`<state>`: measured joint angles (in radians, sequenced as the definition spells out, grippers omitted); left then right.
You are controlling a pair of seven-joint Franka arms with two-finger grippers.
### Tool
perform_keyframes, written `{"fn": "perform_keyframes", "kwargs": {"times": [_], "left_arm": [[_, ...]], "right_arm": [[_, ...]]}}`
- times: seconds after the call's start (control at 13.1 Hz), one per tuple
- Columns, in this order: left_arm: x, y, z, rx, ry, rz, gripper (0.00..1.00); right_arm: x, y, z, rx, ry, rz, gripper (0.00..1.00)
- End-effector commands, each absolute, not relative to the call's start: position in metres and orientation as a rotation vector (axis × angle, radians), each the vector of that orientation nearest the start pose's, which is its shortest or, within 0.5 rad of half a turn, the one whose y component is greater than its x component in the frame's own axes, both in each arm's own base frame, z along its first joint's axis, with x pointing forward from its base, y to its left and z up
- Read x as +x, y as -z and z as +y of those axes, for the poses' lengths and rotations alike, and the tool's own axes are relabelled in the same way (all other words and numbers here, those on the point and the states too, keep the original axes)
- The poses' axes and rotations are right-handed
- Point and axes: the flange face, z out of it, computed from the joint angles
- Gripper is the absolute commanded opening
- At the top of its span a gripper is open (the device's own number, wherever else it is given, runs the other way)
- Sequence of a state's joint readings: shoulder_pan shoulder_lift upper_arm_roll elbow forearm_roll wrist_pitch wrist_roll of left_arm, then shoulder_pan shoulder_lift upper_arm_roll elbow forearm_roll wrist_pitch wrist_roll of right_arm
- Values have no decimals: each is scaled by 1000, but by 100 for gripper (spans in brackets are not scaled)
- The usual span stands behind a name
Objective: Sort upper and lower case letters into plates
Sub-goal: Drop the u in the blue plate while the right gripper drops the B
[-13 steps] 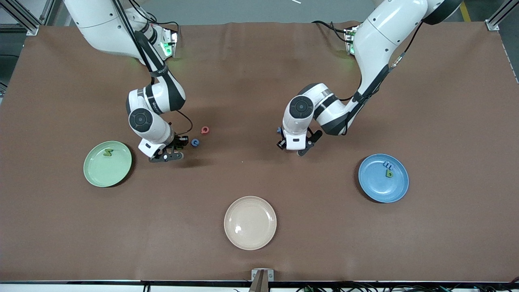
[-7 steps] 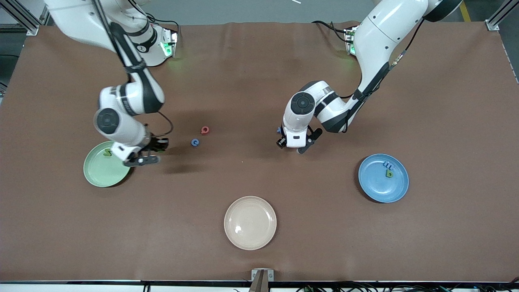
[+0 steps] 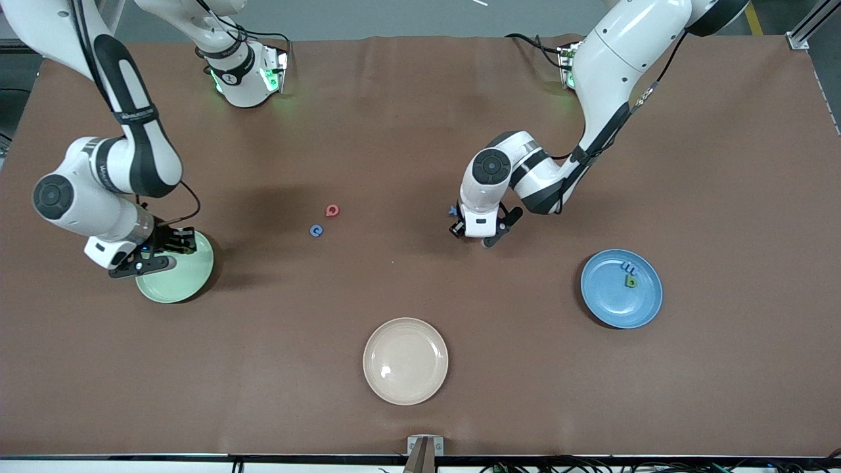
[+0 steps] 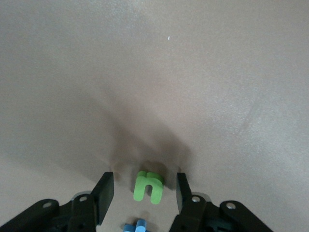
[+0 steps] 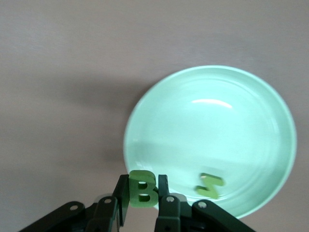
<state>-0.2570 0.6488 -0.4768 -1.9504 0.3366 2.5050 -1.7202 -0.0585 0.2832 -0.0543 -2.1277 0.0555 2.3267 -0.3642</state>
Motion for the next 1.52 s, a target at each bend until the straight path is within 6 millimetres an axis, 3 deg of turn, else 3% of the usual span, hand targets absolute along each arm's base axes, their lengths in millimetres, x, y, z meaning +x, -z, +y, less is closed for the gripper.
{"fn": "perform_keyframes", "kwargs": {"times": [0.0,0.15,0.3,0.53,0.61,0.76,0.84,0.99,1.14,1.29,1.45], "left_arm": [[459,-171,-407,-2944,-96,-1243,60],[460,-169,-406,-2944,-97,-1243,53],[460,-170,-405,-2944,-95,-1242,42],[465,-179,-403,-2946,-76,-1253,7],[482,-192,-389,-2940,-45,-1304,0],[503,-218,-369,-2928,14,-1347,0],[514,-228,-356,-2912,36,-1358,0],[549,-255,-301,-2917,99,-1310,0],[576,-271,-245,-2923,130,-1222,0],[600,-275,-183,-2941,146,-1153,0],[613,-272,-125,-2959,137,-1069,0]], "right_arm": [[576,-236,-84,-3061,-157,-368,5],[578,-216,-96,-3055,-186,-366,5],[576,-198,-93,-3051,-205,-379,6],[567,-186,-85,-3045,-221,-387,7],[563,-183,-81,-3040,-235,-387,8],[559,-180,-79,-3034,-247,-380,10],[559,-182,-77,-3032,-254,-382,20],[564,-198,-72,-3039,-226,-382,97],[571,-241,-51,-3057,-224,-267,98],[577,-282,-13,-3065,-309,-136,98],[575,-300,29,-3088,-327,17,98]]}}
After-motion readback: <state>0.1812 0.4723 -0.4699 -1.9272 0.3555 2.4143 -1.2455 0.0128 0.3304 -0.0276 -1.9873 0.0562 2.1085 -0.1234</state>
